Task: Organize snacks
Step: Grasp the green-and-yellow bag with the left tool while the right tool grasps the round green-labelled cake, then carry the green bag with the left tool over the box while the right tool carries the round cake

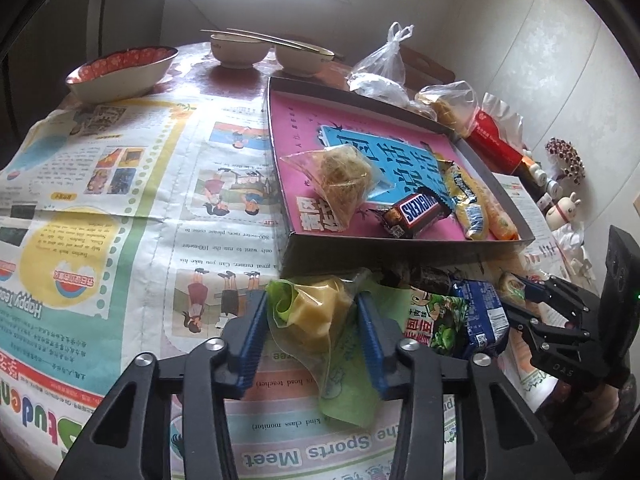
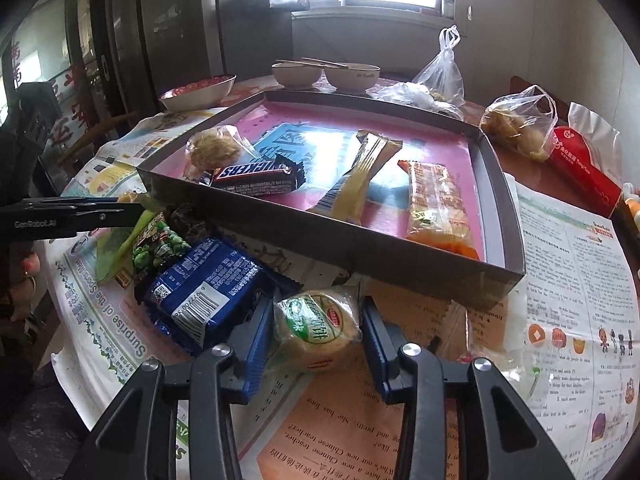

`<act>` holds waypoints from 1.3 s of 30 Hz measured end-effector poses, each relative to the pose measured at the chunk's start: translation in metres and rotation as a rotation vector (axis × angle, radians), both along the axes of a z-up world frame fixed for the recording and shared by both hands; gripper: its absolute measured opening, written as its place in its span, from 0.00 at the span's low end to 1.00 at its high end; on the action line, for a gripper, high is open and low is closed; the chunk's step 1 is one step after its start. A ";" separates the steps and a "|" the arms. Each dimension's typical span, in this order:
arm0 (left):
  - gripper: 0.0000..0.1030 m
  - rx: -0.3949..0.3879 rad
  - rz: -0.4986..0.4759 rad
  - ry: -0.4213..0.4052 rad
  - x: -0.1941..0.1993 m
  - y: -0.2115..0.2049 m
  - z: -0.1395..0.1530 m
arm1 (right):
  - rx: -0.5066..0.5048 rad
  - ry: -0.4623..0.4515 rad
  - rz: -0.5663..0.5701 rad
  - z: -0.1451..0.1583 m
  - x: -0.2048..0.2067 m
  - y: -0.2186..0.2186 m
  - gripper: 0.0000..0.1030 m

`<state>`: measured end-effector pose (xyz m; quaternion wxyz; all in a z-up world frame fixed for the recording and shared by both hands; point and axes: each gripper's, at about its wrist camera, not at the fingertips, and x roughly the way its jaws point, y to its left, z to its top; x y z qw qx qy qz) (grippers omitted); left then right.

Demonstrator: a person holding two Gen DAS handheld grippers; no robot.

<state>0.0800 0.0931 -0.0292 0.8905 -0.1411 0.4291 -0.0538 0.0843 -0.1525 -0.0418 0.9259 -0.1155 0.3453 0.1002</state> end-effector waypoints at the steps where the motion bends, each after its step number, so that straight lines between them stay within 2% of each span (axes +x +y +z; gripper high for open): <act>1: 0.39 -0.016 0.003 0.000 0.000 0.002 0.000 | 0.004 -0.003 -0.001 0.001 -0.001 0.000 0.41; 13: 0.38 -0.056 0.044 -0.033 -0.018 0.011 0.017 | 0.055 -0.039 -0.023 0.017 -0.012 -0.007 0.41; 22: 0.38 -0.024 0.054 -0.088 -0.027 0.002 0.042 | 0.075 -0.084 -0.037 0.034 -0.018 -0.010 0.41; 31: 0.38 0.004 0.044 -0.145 -0.011 -0.018 0.067 | 0.096 -0.126 -0.043 0.051 -0.016 -0.012 0.41; 39: 0.38 -0.001 0.030 -0.162 0.012 -0.032 0.076 | 0.125 -0.170 -0.049 0.068 -0.010 -0.017 0.41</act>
